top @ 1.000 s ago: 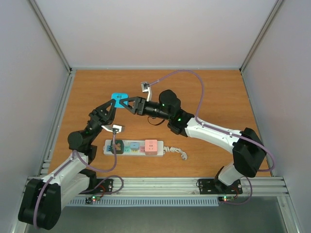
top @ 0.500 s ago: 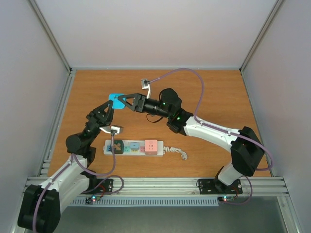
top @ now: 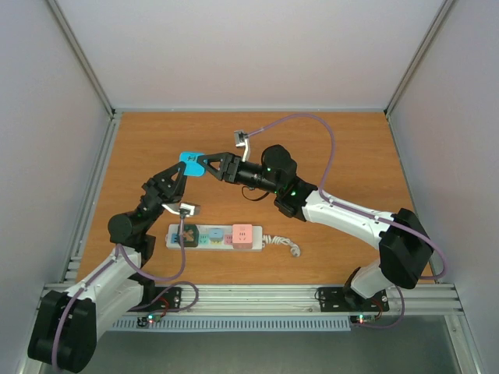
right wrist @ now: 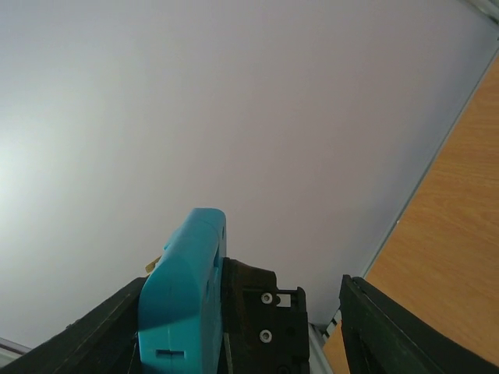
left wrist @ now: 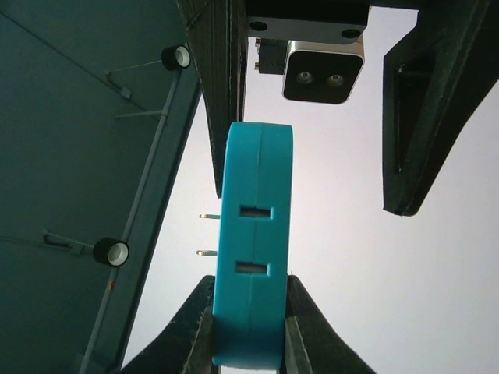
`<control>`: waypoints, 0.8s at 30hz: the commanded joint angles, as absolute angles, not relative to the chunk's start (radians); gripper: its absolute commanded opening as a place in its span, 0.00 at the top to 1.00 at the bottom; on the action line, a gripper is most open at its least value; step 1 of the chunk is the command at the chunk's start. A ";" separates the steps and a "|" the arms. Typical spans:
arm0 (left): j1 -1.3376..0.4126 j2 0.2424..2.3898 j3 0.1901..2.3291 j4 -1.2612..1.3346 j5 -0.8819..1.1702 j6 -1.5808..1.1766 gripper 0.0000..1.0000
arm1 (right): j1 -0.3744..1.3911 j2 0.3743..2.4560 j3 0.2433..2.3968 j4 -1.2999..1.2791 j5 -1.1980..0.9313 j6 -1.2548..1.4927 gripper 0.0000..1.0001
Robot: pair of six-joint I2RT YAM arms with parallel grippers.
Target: Insert the plug
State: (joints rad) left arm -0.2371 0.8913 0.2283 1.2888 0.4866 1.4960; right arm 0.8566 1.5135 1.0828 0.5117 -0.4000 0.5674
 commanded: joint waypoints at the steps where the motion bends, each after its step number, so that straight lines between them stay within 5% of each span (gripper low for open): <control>1: -0.235 0.881 0.269 1.611 0.460 1.481 0.99 | 0.864 1.516 1.089 0.446 -0.388 0.546 0.36; 24: -0.235 0.887 0.279 1.580 0.447 1.500 0.99 | 0.904 1.566 1.157 0.418 -0.410 0.486 0.35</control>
State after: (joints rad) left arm -0.2367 0.8928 0.2432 1.2873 0.4591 1.5078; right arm 0.8932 1.5276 1.1133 0.4694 -0.4088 0.5152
